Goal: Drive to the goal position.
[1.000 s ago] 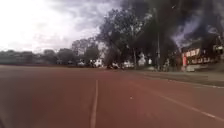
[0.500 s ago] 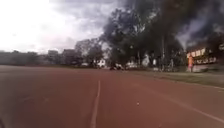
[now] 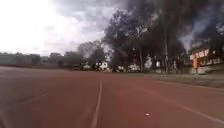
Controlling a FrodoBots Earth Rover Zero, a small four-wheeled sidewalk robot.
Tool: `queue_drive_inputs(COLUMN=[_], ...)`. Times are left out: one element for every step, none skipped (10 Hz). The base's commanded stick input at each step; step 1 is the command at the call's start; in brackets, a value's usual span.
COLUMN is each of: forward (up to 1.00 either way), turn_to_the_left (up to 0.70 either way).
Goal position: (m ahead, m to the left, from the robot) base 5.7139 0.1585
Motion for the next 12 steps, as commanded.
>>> queue_drive_inputs(forward=[0.70, 0.70, 0.70, 0.70, 0.70, 0.70, 0.70, 0.70, 0.70, 0.70, 0.70, 0.70], turn_to_the_left=[0.00, 0.00, 0.00, 0.00, 0.00, 0.00, 0.00, 0.00, 0.00, 0.00, 0.00, 0.00])
